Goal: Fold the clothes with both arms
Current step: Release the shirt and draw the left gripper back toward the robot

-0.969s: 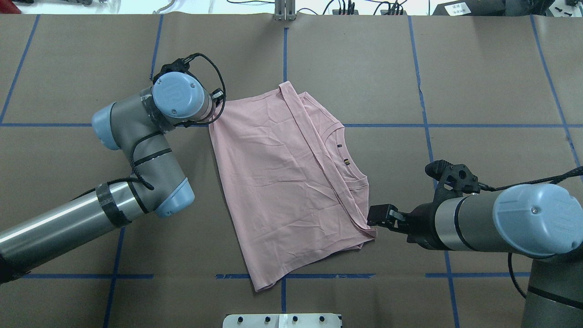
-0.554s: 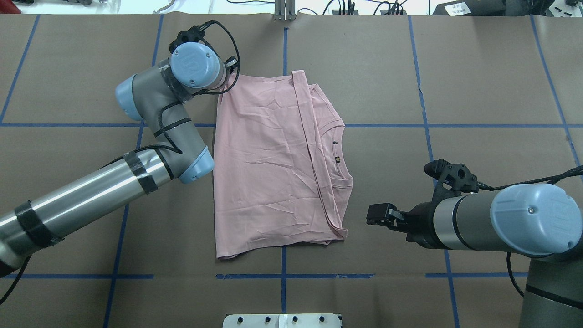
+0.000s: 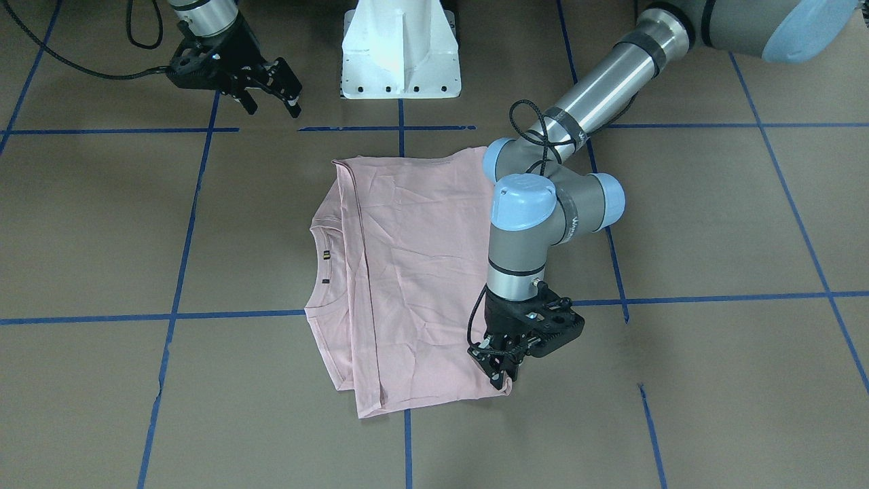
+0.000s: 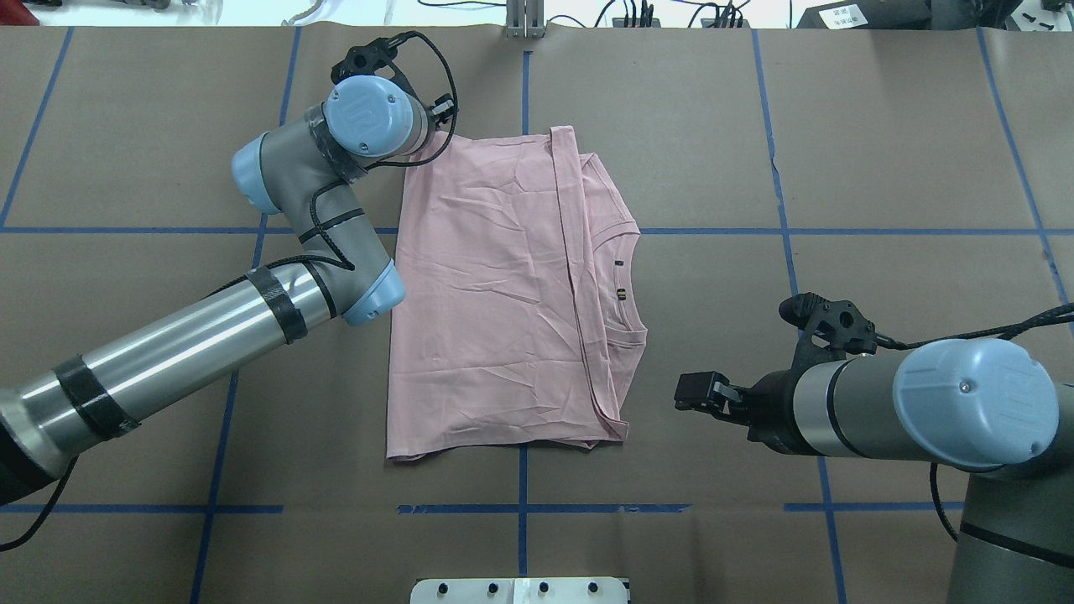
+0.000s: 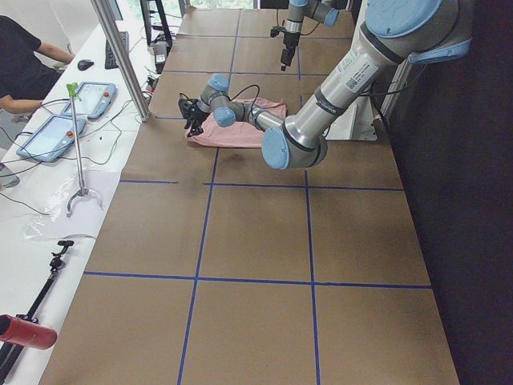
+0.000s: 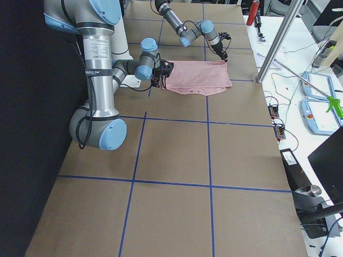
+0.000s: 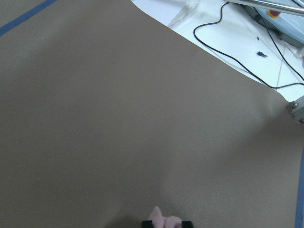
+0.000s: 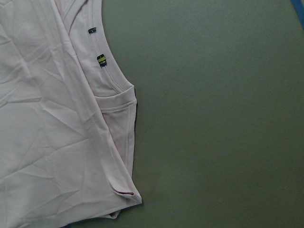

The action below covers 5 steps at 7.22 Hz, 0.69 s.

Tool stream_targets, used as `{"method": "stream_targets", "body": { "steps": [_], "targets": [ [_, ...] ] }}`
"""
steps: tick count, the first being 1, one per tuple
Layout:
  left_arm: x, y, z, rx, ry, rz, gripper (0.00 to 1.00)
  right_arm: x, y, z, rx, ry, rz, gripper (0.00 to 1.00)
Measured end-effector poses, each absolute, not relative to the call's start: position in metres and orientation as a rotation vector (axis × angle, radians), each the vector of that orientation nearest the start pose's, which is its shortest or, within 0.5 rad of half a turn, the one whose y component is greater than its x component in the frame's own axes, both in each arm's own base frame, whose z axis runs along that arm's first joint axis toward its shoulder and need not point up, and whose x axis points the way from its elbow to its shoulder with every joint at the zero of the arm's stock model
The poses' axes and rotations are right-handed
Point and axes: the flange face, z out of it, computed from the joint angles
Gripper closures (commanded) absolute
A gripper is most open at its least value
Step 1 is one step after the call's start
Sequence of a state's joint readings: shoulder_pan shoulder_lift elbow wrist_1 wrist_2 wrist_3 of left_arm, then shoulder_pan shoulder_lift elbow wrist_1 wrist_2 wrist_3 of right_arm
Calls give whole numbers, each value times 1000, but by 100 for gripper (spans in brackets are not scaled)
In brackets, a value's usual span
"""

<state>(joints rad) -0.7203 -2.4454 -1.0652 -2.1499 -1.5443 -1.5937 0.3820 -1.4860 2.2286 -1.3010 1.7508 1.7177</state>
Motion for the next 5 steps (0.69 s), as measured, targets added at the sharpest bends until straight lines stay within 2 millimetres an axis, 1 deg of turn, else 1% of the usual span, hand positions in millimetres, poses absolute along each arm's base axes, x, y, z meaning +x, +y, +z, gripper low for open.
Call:
{"method": "stream_targets", "body": {
  "steps": [1,2,3,4,5],
  "targets": [
    [525,-635,265,311,899,-673,0,-389,-282,288,-43,-1027,393,0],
    [502,-600,260,260,914,-647,0,-391,-284,288,-42,-1027,395,0],
    [480,-556,261,200,937,-635,0,-391,-285,288,-41,-1027,396,0],
    [470,-509,266,118,957,-660,0,-391,-286,288,-40,-1026,398,0],
    [475,-462,271,25,958,-710,0,-390,-287,288,-39,-1023,401,0]
  ]
}}
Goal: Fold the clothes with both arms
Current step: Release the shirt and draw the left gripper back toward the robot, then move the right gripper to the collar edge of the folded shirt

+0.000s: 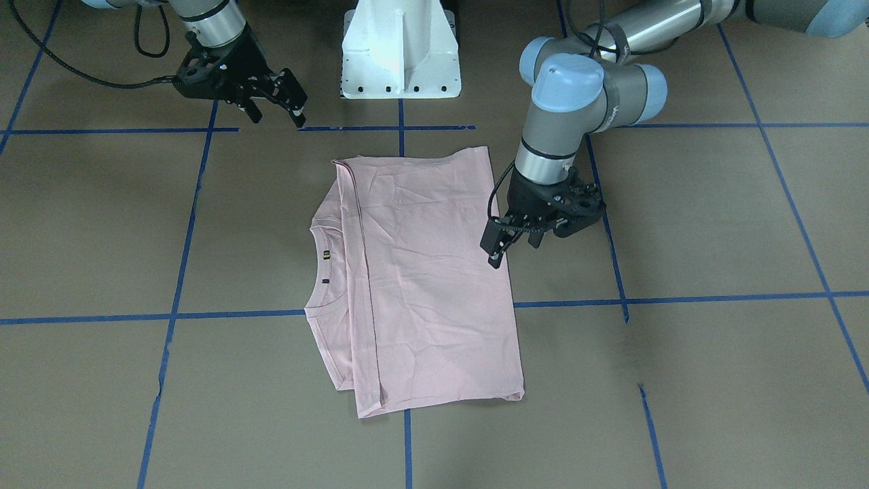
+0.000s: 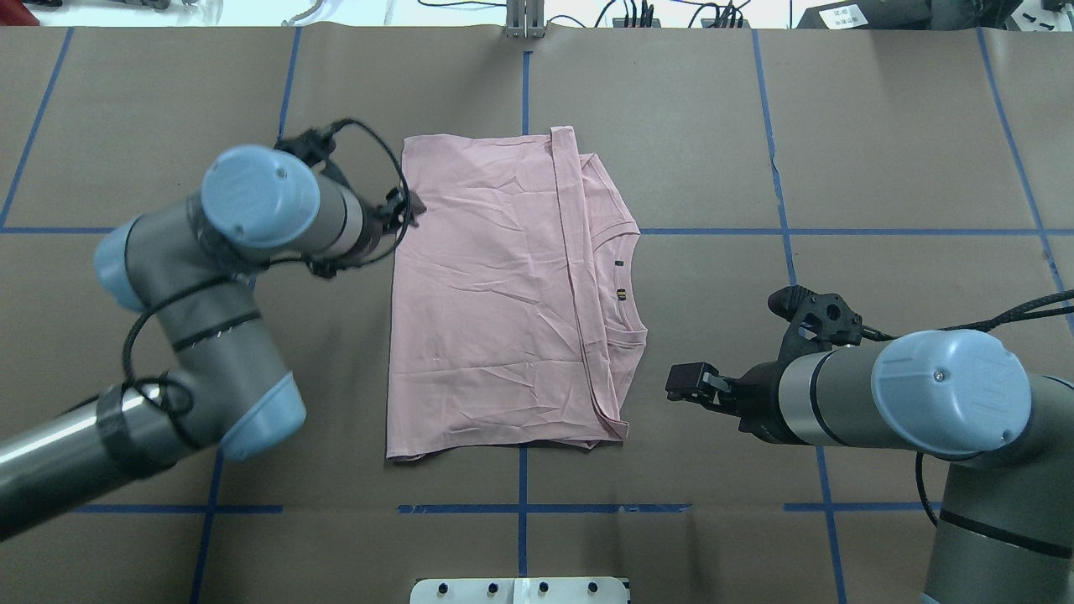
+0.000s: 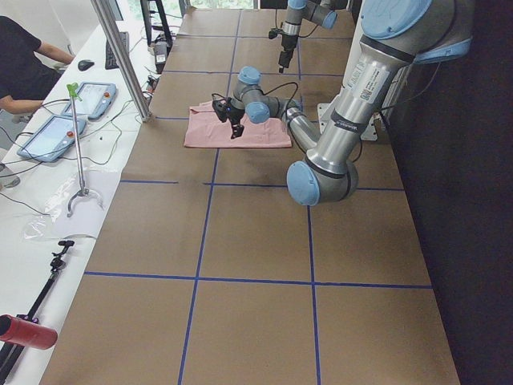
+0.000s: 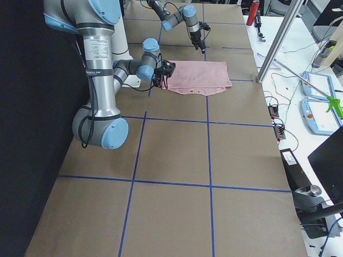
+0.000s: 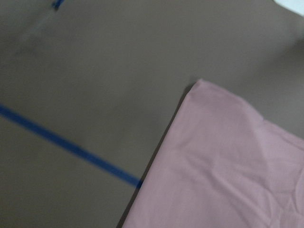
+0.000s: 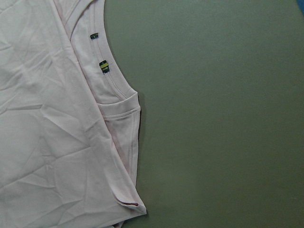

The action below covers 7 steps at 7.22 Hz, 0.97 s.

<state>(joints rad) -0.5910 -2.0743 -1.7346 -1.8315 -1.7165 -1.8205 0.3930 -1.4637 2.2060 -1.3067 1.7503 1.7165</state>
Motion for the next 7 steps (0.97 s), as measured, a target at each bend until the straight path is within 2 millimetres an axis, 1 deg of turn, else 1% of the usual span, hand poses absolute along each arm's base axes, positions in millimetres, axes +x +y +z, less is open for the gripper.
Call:
{"method": "stream_targets", "body": {
  "steps": [1,2,3,4,5,6,7],
  "targets": [
    [488,-417,276,-69,938,-772,0,-390,-288,288,-38,-1022,403,0],
    [506,-375,280,-142,897,-834,0,-389,-289,289,-37,-1021,406,0],
    [523,-337,282,-188,850,-876,0,-389,-290,290,-36,-1018,408,0],
    [537,-305,284,-225,812,-899,0,-389,-291,291,-35,-1016,410,0],
    [547,-285,286,-248,789,-905,0,-390,-292,291,-35,-1015,410,0],
    [551,-274,289,-259,775,-908,0,-390,-292,291,-35,-1016,411,0],
    [553,-269,292,-264,765,-911,3,-390,-292,290,-34,-1018,411,0]
  ]
}}
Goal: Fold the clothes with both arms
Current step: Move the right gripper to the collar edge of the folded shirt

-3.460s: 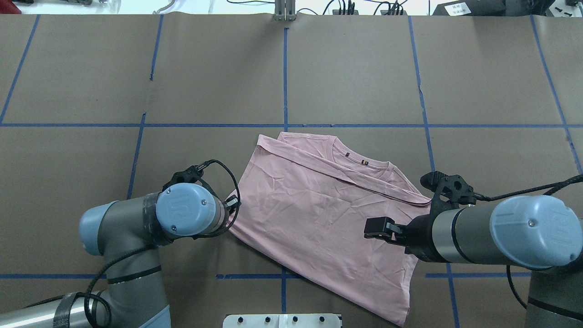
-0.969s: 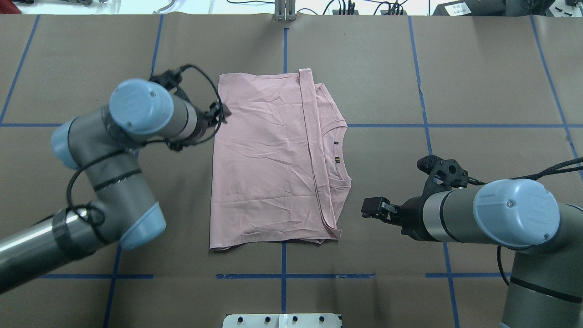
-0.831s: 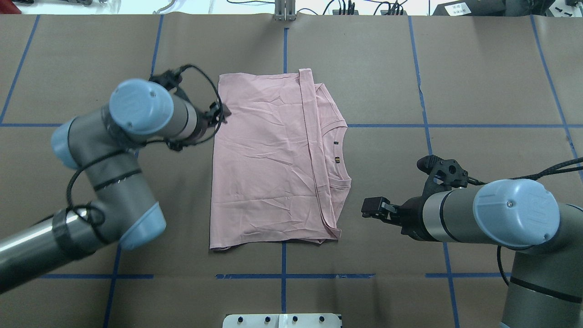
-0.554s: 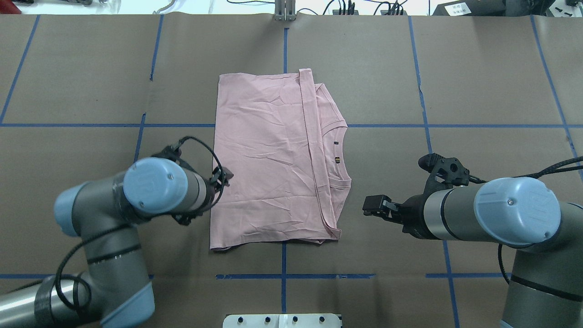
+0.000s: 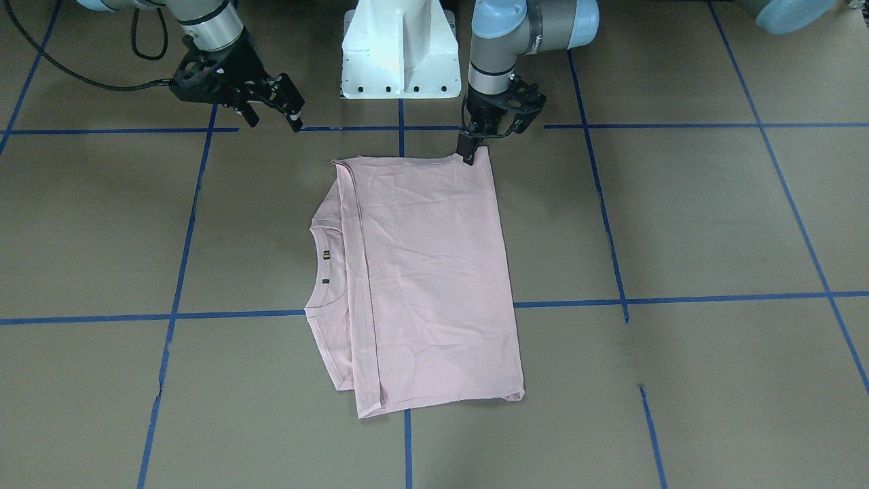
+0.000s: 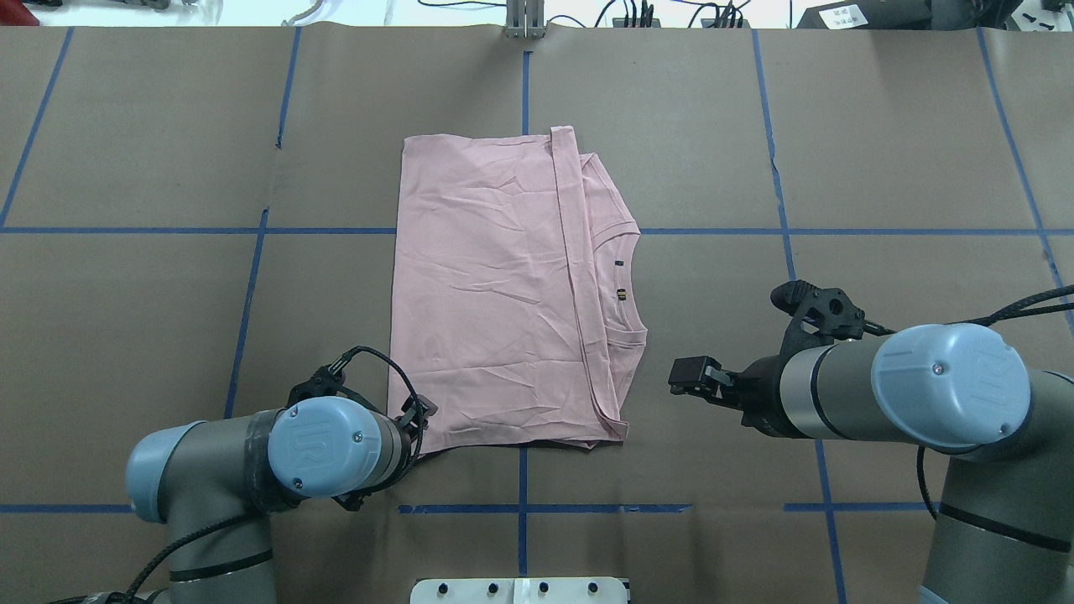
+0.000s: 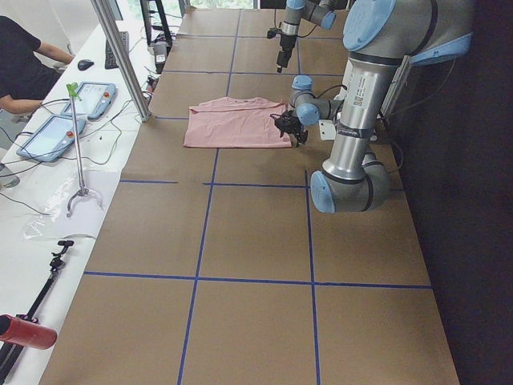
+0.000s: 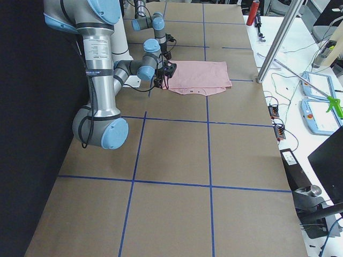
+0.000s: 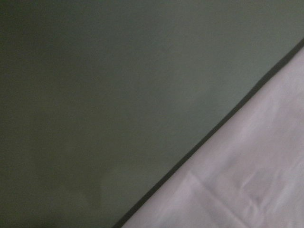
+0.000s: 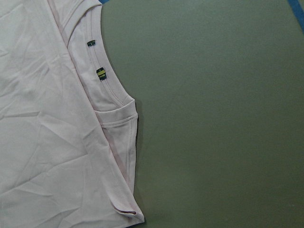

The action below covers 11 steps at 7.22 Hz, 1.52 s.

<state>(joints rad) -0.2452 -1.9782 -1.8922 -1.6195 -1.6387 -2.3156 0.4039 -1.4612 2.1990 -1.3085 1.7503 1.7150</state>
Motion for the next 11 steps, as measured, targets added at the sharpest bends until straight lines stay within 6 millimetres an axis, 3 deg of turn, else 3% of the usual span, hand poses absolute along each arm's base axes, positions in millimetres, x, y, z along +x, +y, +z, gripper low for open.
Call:
{"method": "stream_targets", "body": {
  "steps": [1,2,3,5,11],
  "targets": [
    [554,-267,295,-266,759,-913,10,-389,-293,289,-33,-1021,411,0],
    [554,-266,296,-266,755,-914,28,-389,-293,288,-32,-1022,412,0],
    [554,-265,296,-267,753,-915,47,-389,-293,288,-32,-1023,412,0],
    [555,-265,297,-264,751,-919,97,-388,-294,287,-32,-1024,414,0],
    [555,-264,290,-256,768,-918,100,-387,-297,289,-31,-1020,419,0]
  ]
}}
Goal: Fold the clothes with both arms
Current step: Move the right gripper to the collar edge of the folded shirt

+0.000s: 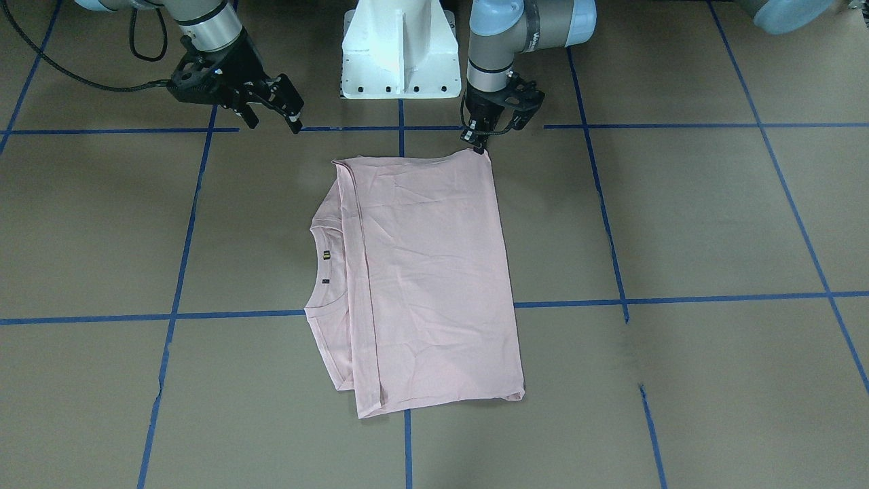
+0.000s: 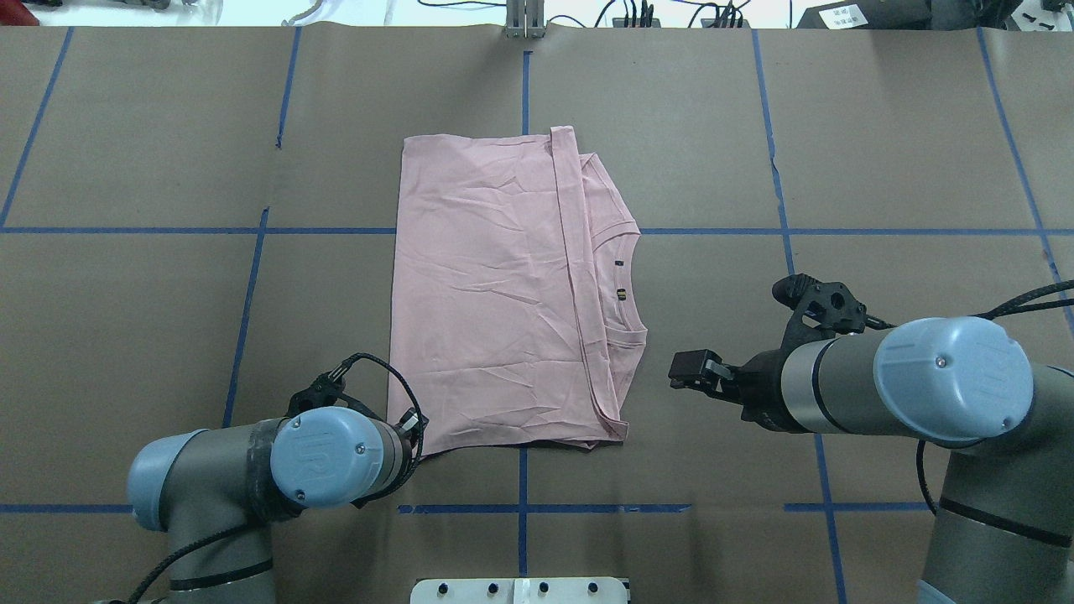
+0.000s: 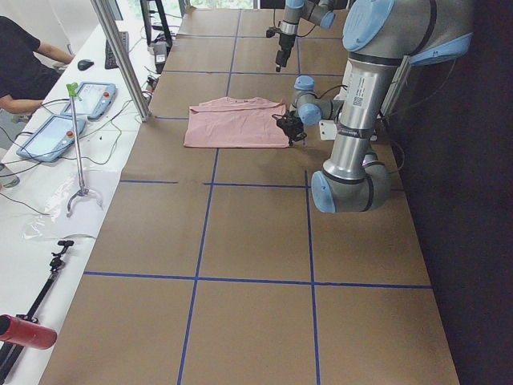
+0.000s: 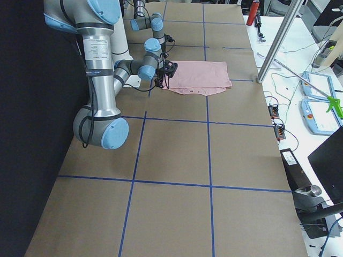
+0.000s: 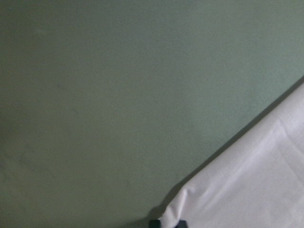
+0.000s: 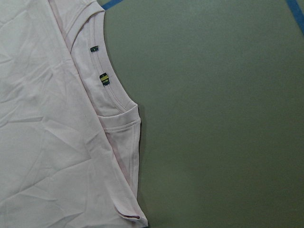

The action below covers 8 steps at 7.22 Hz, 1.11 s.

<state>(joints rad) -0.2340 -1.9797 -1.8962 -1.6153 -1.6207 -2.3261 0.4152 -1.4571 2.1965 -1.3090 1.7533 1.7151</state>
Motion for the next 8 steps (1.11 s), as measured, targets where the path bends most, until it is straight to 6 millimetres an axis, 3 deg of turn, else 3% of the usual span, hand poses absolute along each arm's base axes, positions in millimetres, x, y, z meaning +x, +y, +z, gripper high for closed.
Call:
{"method": "stream_targets", "body": {
  "steps": [3,6,8],
  "targets": [
    [548,-265,282,-257,789,-912,100,-400,-301,294,-33,-1005,424,0],
    [540,-268,274,-253,810,-904,100,-460,-326,294,-47,-959,441,0],
    [535,-269,270,-246,809,-896,100,-489,-333,287,-60,-907,442,0]
  ]
}}
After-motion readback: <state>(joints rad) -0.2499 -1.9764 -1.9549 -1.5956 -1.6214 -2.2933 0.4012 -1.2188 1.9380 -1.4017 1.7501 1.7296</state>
